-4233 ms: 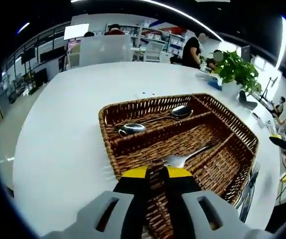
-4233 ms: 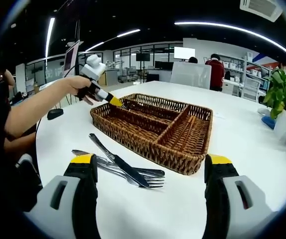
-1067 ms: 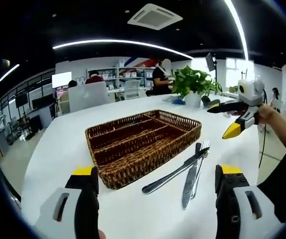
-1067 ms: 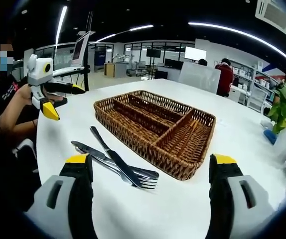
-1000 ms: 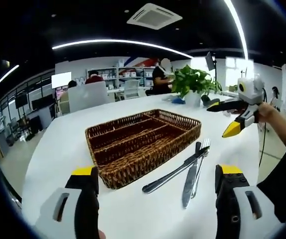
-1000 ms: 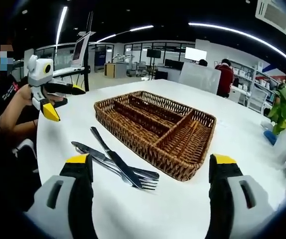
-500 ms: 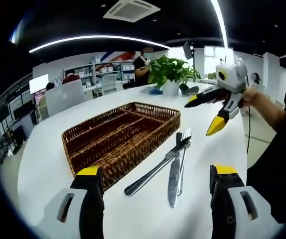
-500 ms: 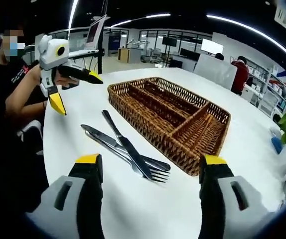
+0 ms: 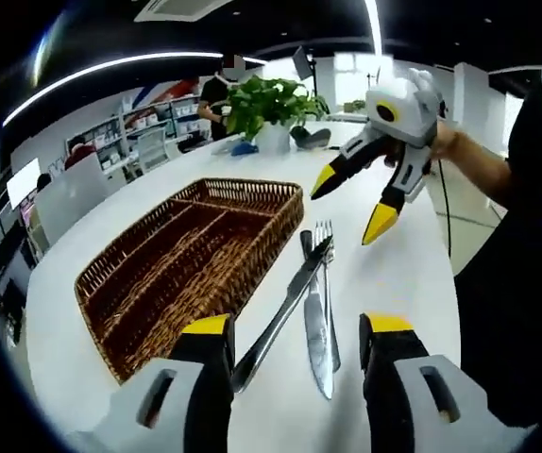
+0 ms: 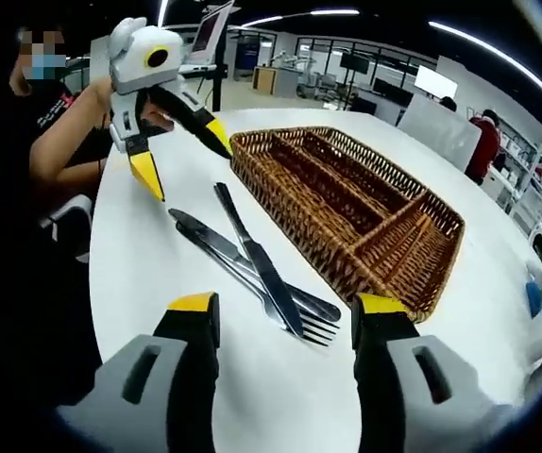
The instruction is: Arrange the knives, forks, and spoons in their matching storage slots by inserting each utensil handle-first until every utensil is classified and aligned in the correct compartment
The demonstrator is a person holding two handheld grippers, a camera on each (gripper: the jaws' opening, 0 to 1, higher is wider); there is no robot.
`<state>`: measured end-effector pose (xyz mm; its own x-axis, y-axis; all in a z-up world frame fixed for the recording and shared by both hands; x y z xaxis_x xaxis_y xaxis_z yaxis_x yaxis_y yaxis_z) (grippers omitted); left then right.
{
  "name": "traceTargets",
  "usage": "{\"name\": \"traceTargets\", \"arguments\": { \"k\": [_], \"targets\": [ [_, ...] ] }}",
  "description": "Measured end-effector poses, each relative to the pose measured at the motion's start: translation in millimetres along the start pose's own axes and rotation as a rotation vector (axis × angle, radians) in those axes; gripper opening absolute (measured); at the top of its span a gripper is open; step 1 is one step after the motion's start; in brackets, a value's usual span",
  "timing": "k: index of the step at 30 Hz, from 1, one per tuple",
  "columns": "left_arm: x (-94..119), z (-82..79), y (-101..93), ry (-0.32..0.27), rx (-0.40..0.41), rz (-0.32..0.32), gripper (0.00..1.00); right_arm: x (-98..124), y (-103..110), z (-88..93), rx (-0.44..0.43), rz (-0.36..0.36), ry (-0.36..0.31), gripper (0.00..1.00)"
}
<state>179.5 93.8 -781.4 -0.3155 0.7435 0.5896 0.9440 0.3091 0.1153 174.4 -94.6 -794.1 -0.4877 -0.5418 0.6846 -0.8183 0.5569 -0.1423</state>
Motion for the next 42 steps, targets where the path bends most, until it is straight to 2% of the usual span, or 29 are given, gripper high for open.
{"name": "traceTargets", "arguments": {
  "k": [6, 20, 27, 34, 42],
  "targets": [
    [-16, 1.7, 5.4, 0.054, -0.036, 0.082, 0.42, -5, -1, 2.1, 0.032, -0.023, 0.03, 0.44],
    [-43, 5.1, 17.8, 0.205, -0.099, 0.174, 0.25, -22, -8, 11.6, 0.088, -0.113, 0.118, 0.27],
    [-49, 5.7, 19.4, 0.235, -0.106, 0.215, 0.21, -29, -9, 13.6, 0.088, -0.181, 0.126, 0.26],
    [-53, 9.0, 20.5, 0.278, -0.119, 0.246, 0.2, -34, -9, 17.2, 0.088, -0.242, 0.115, 0.26],
    [-55, 8.4, 21.8, 0.286, -0.121, 0.255, 0.2, -38, -16, 19.0, 0.066, -0.263, 0.099, 0.17]
  ]
}}
Point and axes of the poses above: the point that each gripper's makers call its tool centre point, and the gripper's own axes: x roughly backward along the fingers, y roughly to its left, z roughly out of its underside, the point moved 5 cm from there along x, roughly backward along the fingers, and after that the axes turned 4 degrees about -x, right-handed, at the moved point
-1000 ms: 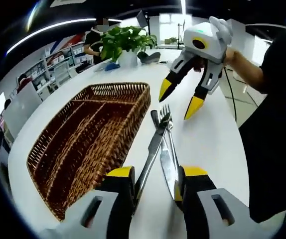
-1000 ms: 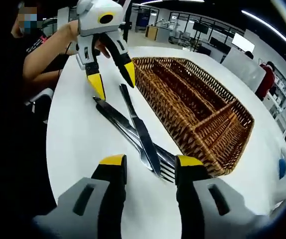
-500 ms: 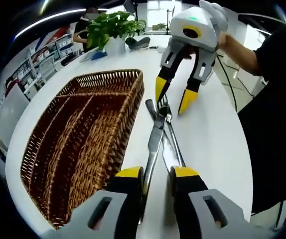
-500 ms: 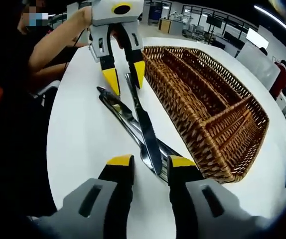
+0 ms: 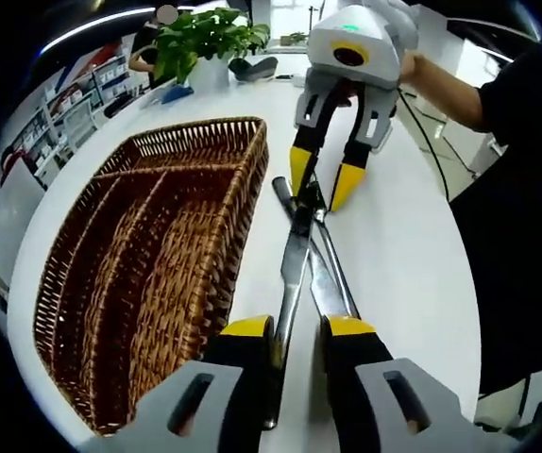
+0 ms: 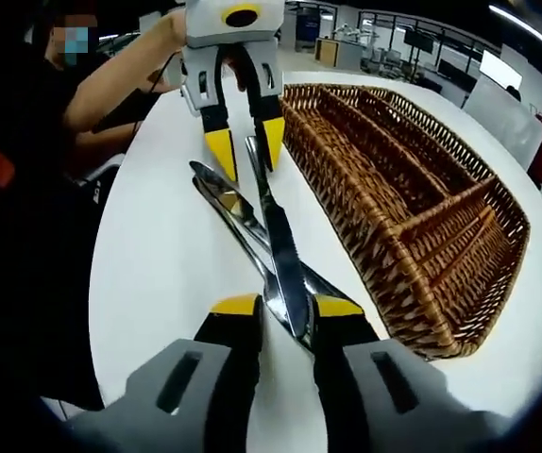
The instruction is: Arrange the knives, forks, and spoons in their matching storage slots by inserting each utensil handle-first until every utensil is classified and aligned in the correct compartment
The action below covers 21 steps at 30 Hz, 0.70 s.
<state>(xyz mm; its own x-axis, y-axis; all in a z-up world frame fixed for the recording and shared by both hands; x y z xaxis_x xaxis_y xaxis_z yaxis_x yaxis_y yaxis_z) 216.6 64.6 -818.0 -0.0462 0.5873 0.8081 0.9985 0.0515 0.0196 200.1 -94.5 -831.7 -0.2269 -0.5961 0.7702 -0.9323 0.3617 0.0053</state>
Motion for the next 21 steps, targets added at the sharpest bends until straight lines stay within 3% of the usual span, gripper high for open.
{"name": "traceTargets", "arguments": {
  "k": [5, 21],
  "targets": [
    [0.5, -1.0, 1.7, 0.003, 0.002, 0.0, 0.2, 0.6, 0.4, -0.1, 0.016, -0.007, -0.001, 0.1],
    [-3.5, -4.0, 4.0, 0.037, -0.054, 0.039, 0.2, 5.7, 9.2, 0.1, 0.093, -0.015, 0.027, 0.09]
  ]
}}
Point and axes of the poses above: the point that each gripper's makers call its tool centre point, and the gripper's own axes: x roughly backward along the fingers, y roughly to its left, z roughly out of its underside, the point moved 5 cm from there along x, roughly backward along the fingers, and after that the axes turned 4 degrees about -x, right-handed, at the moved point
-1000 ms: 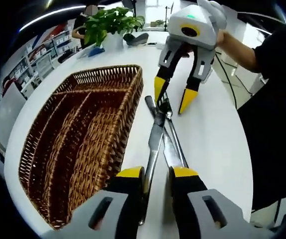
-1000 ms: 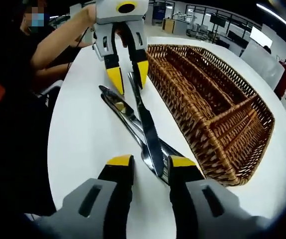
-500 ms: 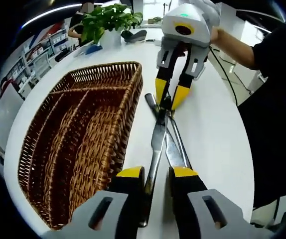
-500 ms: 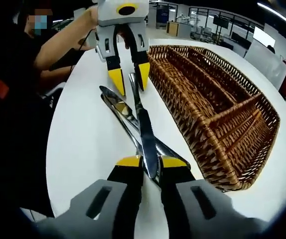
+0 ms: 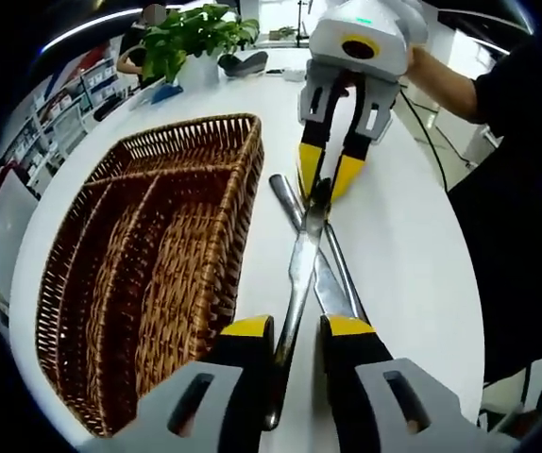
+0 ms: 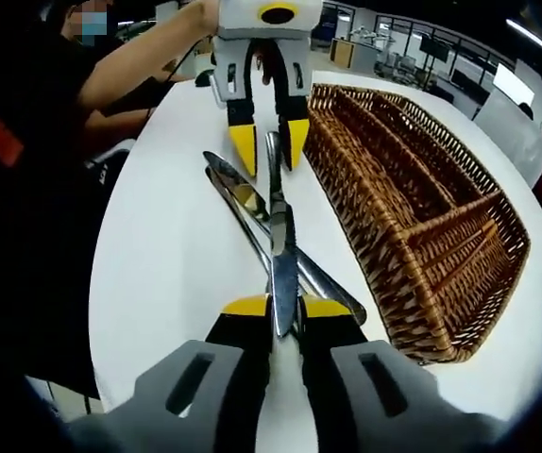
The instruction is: Arrange the knives, forks, and spoons in their matching storage slots by inserting each utensil handle-first until every utensil is classified and aligned in the correct compartment
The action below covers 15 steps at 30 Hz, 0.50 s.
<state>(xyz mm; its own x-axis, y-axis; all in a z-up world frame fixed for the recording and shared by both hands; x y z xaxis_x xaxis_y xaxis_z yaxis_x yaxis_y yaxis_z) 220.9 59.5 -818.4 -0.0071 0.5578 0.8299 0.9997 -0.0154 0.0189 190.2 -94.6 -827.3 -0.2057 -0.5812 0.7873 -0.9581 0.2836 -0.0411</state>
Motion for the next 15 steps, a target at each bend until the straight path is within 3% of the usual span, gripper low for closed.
{"name": "traceTargets", "arguments": {
  "k": [15],
  "targets": [
    [-11, -0.9, 1.5, 0.06, -0.159, 0.078, 0.17, 15, 3, -12.0, 0.016, 0.017, -0.018, 0.08]
  ]
}}
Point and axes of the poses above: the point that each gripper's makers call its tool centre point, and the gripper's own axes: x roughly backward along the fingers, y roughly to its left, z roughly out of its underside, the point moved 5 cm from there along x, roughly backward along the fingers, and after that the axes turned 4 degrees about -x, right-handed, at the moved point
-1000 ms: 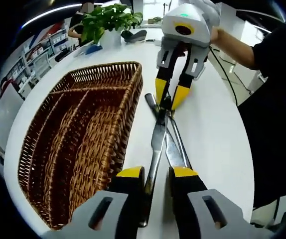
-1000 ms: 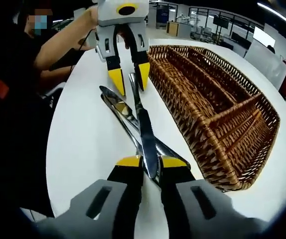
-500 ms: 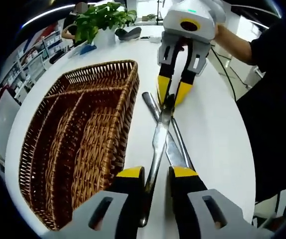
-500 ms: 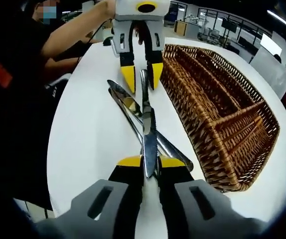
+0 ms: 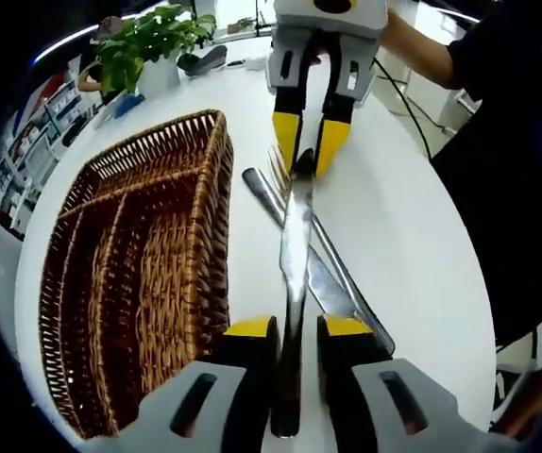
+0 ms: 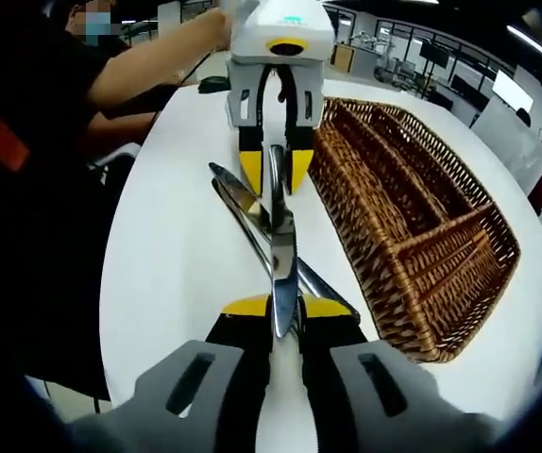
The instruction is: Arrange the knives, forks, and spoons in their matching storage slots by inserting each utensil handle-first until every utensil is classified and aligned in the correct compartment
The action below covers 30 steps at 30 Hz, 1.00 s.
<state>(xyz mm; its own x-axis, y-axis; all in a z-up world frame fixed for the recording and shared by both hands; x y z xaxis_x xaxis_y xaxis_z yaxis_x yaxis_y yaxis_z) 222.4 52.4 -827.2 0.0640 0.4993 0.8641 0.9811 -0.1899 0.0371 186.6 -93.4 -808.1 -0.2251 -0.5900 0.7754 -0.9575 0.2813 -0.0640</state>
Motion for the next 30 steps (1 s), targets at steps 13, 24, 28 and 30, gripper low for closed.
{"name": "traceTargets", "arguments": {
  "k": [13, 24, 28, 30],
  "targets": [
    [-5, -3.5, 2.4, 0.009, -0.069, 0.02, 0.08, 5, -3, -4.0, -0.003, 0.01, -0.024, 0.08],
    [5, -6.5, -0.5, 0.015, -0.048, 0.009, 0.07, 11, -4, -7.4, -0.017, 0.008, -0.072, 0.08],
    [12, -8.1, -1.3, 0.019, -0.046, -0.005, 0.07, 13, -4, -12.2, -0.006, 0.011, -0.083, 0.08],
    [18, -8.9, -1.8, 0.024, -0.048, -0.018, 0.07, 15, -4, -16.2, 0.004, 0.015, -0.092, 0.08]
  ]
}}
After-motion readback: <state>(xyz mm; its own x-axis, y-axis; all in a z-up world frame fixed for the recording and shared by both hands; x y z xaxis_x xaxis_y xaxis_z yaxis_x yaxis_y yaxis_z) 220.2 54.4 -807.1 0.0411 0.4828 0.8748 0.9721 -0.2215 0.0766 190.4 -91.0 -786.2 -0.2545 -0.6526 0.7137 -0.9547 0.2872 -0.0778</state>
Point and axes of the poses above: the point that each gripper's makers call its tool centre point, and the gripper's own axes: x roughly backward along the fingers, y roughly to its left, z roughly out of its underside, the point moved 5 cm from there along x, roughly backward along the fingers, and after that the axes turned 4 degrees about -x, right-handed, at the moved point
